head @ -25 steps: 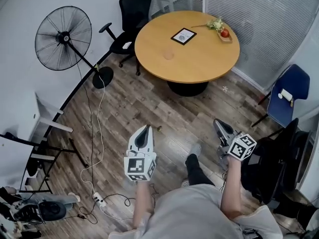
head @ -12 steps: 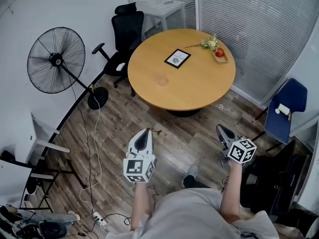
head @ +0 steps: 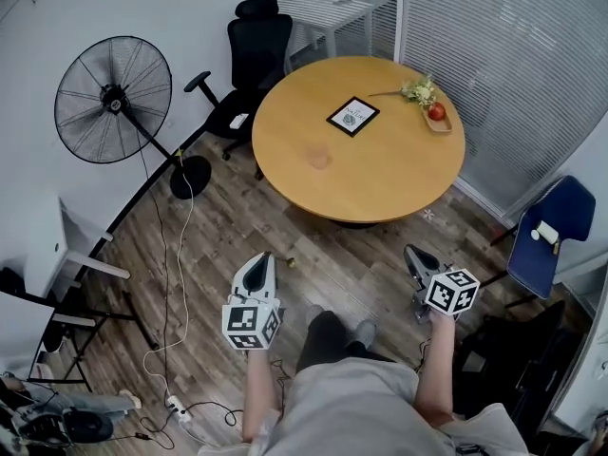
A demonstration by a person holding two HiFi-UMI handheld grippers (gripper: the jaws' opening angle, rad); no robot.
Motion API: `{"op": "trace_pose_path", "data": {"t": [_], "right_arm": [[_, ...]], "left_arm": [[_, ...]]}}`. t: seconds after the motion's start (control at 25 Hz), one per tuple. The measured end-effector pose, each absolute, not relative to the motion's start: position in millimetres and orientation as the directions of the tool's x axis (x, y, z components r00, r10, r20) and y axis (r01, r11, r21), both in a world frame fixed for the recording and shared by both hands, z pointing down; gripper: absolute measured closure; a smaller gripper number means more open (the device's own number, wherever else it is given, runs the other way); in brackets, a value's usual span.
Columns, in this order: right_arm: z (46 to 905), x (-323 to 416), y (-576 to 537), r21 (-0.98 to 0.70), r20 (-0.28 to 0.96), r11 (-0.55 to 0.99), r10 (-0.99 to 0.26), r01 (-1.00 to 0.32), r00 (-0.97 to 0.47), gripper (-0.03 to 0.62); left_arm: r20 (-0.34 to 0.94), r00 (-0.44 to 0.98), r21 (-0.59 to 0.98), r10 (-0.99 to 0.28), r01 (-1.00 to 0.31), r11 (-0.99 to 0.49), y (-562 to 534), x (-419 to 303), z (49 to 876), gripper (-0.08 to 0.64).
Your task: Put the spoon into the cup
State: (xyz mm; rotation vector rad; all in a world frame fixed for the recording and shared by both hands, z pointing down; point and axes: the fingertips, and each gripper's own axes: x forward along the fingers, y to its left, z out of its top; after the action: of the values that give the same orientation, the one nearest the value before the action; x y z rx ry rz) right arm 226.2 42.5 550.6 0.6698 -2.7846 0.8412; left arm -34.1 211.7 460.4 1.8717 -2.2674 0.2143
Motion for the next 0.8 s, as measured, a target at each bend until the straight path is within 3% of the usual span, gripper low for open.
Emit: {"op": "trace_pose_path", "data": {"t": [0.16,0.8], "right_arm": [[551.7,204.2,36.0,-0.446,0.318,0.776,-0.329,-0.446,-0.889,0.605],[543.4,110.8,-44.2,-0.451,0.325,0.754,-0.359,-0.477,-0.875,0.604]], "left_arm": [[0.23,-0.18,0.036,-0.957,-0.981,0.193,194.9,-48.1,459.1,0.549],[0.215,-0.074,0.071,-0.974,-0.993,0.091,60.4,-120.5,456.7,0.549]]}}
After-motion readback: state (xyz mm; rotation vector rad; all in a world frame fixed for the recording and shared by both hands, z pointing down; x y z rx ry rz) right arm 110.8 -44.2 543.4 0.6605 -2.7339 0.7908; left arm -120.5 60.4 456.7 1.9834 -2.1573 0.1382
